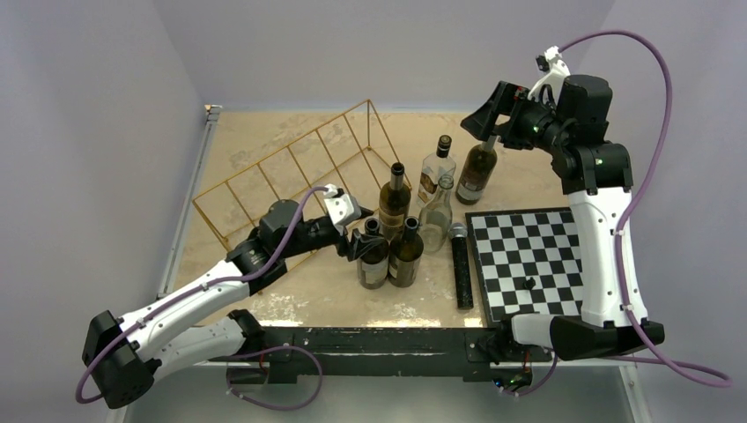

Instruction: Put the wine bottle on the wine rack

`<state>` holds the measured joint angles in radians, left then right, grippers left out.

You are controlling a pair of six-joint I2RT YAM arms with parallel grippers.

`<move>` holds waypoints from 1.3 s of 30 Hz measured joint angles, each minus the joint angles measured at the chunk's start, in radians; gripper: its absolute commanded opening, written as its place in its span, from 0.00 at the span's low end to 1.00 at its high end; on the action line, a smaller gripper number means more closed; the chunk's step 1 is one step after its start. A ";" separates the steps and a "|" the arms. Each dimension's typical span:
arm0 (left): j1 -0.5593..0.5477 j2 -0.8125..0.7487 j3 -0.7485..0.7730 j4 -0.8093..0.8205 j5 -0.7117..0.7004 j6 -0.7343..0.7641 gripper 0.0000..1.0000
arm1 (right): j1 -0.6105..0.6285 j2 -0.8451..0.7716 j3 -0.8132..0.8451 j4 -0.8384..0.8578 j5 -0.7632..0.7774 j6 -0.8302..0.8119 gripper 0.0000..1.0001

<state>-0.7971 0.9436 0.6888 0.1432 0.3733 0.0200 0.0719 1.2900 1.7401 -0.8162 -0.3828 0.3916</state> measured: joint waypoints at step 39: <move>-0.010 -0.014 0.438 -0.636 -0.787 -0.234 0.00 | 0.000 -0.022 0.007 -0.141 0.393 0.043 0.97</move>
<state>-0.8066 0.9291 1.1267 -0.4927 -0.4141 -0.2138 0.0719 1.2678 1.7473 -0.9569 0.0101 0.4347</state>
